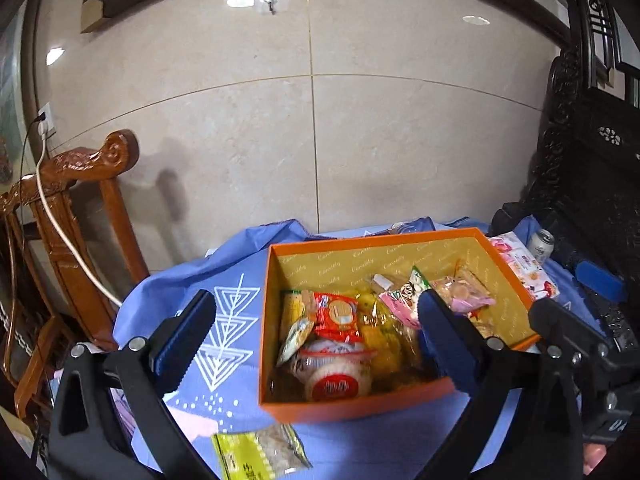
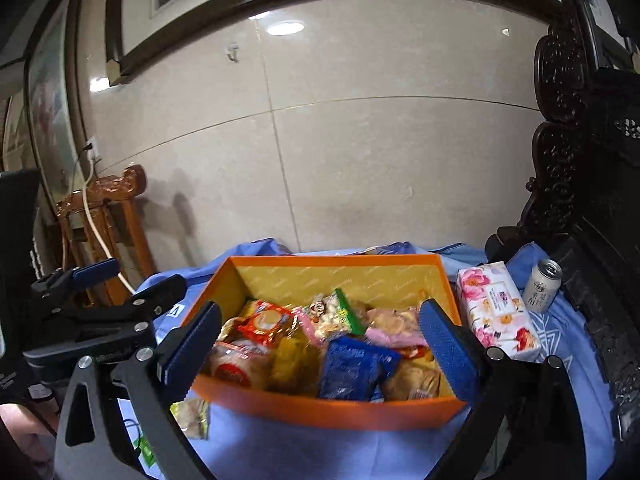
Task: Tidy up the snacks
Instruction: 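Carry both packs over the orange box and release them inside, then grasp the green candy pack with the left gripper while the right grasps the yellow-green bag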
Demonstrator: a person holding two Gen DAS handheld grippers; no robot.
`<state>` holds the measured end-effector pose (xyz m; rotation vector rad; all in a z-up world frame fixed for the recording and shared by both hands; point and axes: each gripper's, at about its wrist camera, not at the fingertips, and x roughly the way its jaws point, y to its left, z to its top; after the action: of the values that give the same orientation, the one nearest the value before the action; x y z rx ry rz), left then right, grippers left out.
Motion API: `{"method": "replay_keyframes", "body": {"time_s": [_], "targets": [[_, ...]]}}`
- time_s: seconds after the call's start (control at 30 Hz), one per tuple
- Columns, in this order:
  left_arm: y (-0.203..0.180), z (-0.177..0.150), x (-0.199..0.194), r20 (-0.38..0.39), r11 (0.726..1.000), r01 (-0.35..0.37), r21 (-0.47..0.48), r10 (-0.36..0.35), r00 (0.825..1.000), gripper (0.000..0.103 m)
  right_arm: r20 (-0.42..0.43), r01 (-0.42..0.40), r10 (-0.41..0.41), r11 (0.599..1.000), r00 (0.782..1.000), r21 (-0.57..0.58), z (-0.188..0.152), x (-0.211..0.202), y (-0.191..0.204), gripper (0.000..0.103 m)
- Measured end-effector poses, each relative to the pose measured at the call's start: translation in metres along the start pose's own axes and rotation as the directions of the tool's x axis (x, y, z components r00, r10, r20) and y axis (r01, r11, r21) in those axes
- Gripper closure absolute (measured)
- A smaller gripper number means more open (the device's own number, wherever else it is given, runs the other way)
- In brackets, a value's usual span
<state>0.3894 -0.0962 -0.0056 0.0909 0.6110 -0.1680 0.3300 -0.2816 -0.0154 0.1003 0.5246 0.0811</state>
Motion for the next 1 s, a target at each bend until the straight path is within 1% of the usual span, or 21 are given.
{"method": "replay_keyframes", "body": {"time_s": [0.13, 0.23, 0.3, 0.4, 0.47, 0.57, 0.63, 0.7, 0.83, 1.0], "targets": [[0.006, -0.012, -0.026, 0.009, 1.000, -0.009, 0.001, 0.009, 1.000, 0.004, 0.004, -0.030, 0.030, 0.999, 1.000, -0.010, -0.010, -0.022, 0.010, 0.003], [0.022, -0.034, -0.052, 0.036, 1.000, -0.002, -0.013, 0.002, 0.999, 0.004, 0.015, -0.063, 0.063, 0.998, 0.998, -0.005, -0.025, -0.046, 0.014, 0.003], [0.033, -0.052, -0.061, 0.038, 1.000, -0.006, -0.014, 0.007, 0.999, 0.004, 0.033, -0.079, 0.080, 0.996, 0.996, -0.032, -0.042, -0.063, 0.019, 0.003], [0.055, -0.084, -0.063, 0.003, 0.999, -0.036, -0.015, 0.036, 0.999, 0.004, 0.044, -0.080, 0.083, 0.995, 0.996, -0.062, -0.066, -0.077, 0.024, 0.003], [0.073, -0.108, -0.060, -0.039, 0.997, -0.064, -0.035, 0.063, 0.997, 0.004, 0.025, -0.100, 0.102, 0.992, 0.995, -0.071, -0.085, -0.080, 0.027, 0.003], [0.098, -0.142, -0.054, -0.105, 0.992, -0.084, -0.093, 0.074, 0.992, 0.004, -0.046, -0.128, 0.125, 0.990, 0.991, -0.064, -0.114, -0.075, 0.030, 0.003], [0.107, -0.160, -0.047, -0.140, 0.989, -0.086, -0.120, 0.069, 0.988, 0.004, -0.091, -0.142, 0.137, 0.989, 0.986, -0.044, -0.129, -0.069, 0.031, 0.004], [0.109, -0.174, -0.041, -0.160, 0.990, -0.067, -0.120, 0.048, 0.986, 0.004, -0.125, -0.157, 0.153, 0.987, 0.980, -0.022, -0.140, -0.065, 0.032, 0.003], [0.095, -0.197, -0.031, -0.172, 0.997, -0.059, -0.043, 0.051, 0.984, 0.004, -0.159, -0.175, 0.171, 0.985, 0.972, -0.009, -0.151, -0.057, 0.037, 0.003], [0.076, -0.223, -0.010, -0.204, 0.999, -0.023, 0.027, 0.028, 0.979, 0.004, -0.192, -0.182, 0.174, 0.983, 0.966, -0.026, -0.157, -0.048, 0.045, 0.004]]}}
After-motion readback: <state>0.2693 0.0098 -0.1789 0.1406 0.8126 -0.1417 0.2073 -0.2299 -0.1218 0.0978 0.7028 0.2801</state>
